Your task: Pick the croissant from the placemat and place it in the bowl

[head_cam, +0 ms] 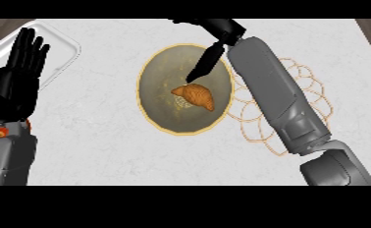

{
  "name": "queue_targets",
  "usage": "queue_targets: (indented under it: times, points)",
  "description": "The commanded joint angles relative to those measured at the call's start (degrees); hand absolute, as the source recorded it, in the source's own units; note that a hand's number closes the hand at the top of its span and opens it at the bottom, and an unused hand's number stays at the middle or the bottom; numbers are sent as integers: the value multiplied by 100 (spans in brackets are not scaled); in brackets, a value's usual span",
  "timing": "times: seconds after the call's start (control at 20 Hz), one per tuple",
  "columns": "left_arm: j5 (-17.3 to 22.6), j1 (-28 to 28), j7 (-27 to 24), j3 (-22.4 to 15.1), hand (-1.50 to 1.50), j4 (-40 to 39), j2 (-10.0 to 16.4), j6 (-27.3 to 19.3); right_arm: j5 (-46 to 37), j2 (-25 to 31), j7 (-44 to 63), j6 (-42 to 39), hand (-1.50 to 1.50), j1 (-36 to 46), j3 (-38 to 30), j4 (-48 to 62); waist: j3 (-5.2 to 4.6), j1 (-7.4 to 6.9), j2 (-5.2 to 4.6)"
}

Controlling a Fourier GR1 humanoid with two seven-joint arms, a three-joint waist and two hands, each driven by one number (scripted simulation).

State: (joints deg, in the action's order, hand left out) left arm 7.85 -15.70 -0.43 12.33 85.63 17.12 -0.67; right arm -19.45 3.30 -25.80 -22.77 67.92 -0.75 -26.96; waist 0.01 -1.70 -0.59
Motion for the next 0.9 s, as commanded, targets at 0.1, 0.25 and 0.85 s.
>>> queue_targets:
  times: [0.1, 0.25, 0.85]
  points:
    - [44, -125, 104, -63, 0, 13, 26, 110, 515, 739, 131, -33, -150, 478, -877, 814, 0, -112, -68]
    - [-8, -143, -68, -29, 0, -31, -42, 11, 584, 1333, -53, -448, -150, 480, -1036, 1171, 1, -192, -128]
    - [-80, -318, -133, -274, 0, -54, -197, 63, 707, 2492, -681, -1374, -150, 412, -1325, 1668, 21, -486, -282]
